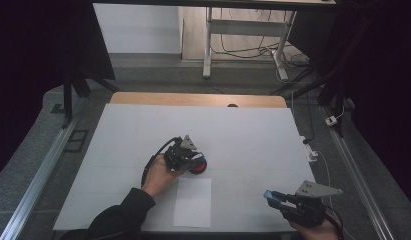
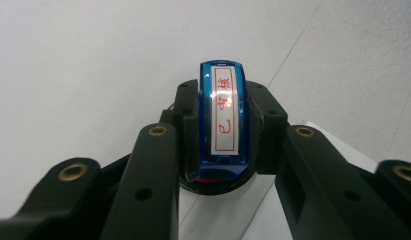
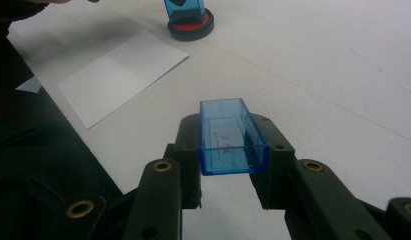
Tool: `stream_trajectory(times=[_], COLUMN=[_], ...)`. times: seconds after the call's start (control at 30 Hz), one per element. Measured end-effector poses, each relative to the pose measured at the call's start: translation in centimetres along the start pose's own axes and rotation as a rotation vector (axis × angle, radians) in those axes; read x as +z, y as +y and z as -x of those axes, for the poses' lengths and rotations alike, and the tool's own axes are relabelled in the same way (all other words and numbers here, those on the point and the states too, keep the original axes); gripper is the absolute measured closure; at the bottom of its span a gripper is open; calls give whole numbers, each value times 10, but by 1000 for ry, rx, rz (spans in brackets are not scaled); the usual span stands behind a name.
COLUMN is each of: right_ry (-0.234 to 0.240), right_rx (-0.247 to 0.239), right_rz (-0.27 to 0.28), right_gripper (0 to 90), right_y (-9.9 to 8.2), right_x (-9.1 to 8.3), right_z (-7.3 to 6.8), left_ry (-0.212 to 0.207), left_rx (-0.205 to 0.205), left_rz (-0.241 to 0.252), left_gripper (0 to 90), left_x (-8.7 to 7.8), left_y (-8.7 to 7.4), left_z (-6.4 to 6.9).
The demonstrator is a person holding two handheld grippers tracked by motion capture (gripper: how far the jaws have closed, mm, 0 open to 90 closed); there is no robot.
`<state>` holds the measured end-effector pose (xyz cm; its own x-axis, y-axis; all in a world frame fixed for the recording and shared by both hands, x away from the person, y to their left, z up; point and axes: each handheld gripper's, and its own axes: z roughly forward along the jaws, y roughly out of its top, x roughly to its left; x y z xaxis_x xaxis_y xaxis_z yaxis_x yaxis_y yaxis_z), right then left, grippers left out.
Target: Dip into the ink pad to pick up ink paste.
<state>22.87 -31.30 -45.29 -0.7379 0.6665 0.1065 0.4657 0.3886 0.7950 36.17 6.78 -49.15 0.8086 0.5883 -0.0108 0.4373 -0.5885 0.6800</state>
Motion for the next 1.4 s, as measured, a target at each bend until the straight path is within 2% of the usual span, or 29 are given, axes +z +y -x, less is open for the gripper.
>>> stream_trajectory(times=[0.1,0.23,0.37,0.5,0.7,1.17,1.4], right_ry=[-5,-2,-5,-5,-5,-2,5], right_rx=[-4,5,2,1,-1,-2,-2], right_rz=[-1,13,9,7,2,0,0], right_gripper=[690,689,690,689,689,690,689], right_y=[0,0,0,0,0,0,0], right_x=[-1,-2,-2,-2,-2,-2,-1], right_z=[0,2,1,1,1,1,0], left_ry=[4,-36,-58,-71,-68,-71,-45], left_rx=[13,-21,-34,-48,-31,-35,-15], left_rz=[21,77,99,75,34,23,16], left_gripper=[703,703,703,703,702,702,704], left_x=[-2,-15,-23,-17,-7,0,1], left_y=[1,6,8,4,1,-3,-2], left_z=[-1,-5,-8,-9,-8,-8,-4])
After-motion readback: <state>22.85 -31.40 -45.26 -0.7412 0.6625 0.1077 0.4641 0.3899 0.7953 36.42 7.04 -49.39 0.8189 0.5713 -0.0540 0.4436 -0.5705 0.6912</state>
